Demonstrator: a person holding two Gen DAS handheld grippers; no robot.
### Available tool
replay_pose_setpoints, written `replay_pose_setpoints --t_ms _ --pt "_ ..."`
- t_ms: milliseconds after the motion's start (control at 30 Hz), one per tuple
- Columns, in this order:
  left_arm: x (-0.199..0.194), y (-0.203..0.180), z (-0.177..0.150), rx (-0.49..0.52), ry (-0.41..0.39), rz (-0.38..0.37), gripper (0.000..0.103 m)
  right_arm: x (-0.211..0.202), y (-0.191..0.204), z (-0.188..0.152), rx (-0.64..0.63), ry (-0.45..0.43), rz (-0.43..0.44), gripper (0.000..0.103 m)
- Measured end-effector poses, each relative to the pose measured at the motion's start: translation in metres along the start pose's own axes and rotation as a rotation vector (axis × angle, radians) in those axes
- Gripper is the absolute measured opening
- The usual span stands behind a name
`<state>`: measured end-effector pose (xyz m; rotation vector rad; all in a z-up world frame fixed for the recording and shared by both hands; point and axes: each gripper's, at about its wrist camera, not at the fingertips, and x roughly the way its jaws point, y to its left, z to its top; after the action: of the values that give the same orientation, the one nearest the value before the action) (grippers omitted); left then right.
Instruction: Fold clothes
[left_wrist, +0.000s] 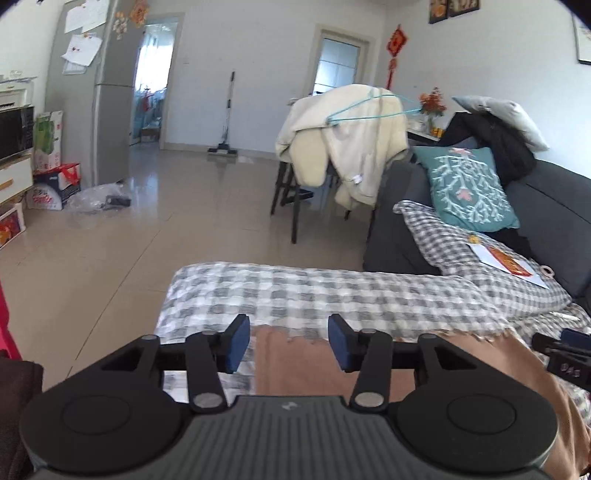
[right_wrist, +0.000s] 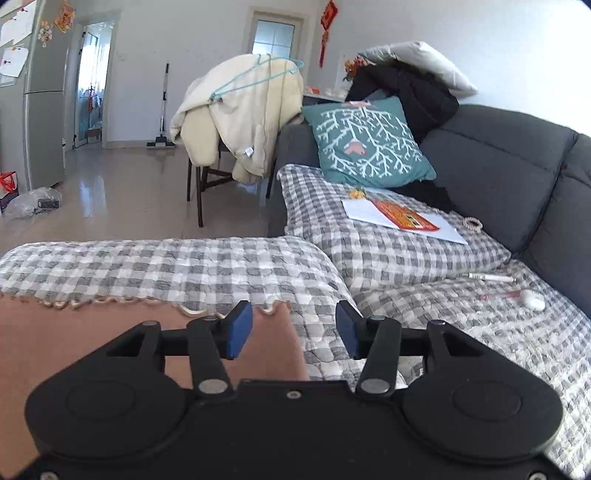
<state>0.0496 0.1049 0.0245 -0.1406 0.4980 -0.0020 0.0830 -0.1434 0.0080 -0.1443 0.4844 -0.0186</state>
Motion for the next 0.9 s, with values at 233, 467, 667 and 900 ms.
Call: replay_pose_setpoints --t_ms 233,467,667,900 --pt "0.017 -0.033 -0.047 0.128 0.11 0.001 0.048 0.0 0.038 -0.037 -0.073 0.1 0.116 0.057" --pt "0.005 0.004 -0.055 0.101 0.105 -0.007 0.05 -0.006 -0.021 -0.055 -0.016 0.089 0.148 0.055" --pt "-0.004 0.021 -0.059 0.132 0.101 -0.002 0.061 -0.02 -0.044 -0.068 -0.029 0.071 0.17 0.064" --pt "-0.012 0.029 -0.061 0.147 0.105 -0.02 0.065 -0.023 -0.063 -0.07 0.026 0.098 0.197 0.066"
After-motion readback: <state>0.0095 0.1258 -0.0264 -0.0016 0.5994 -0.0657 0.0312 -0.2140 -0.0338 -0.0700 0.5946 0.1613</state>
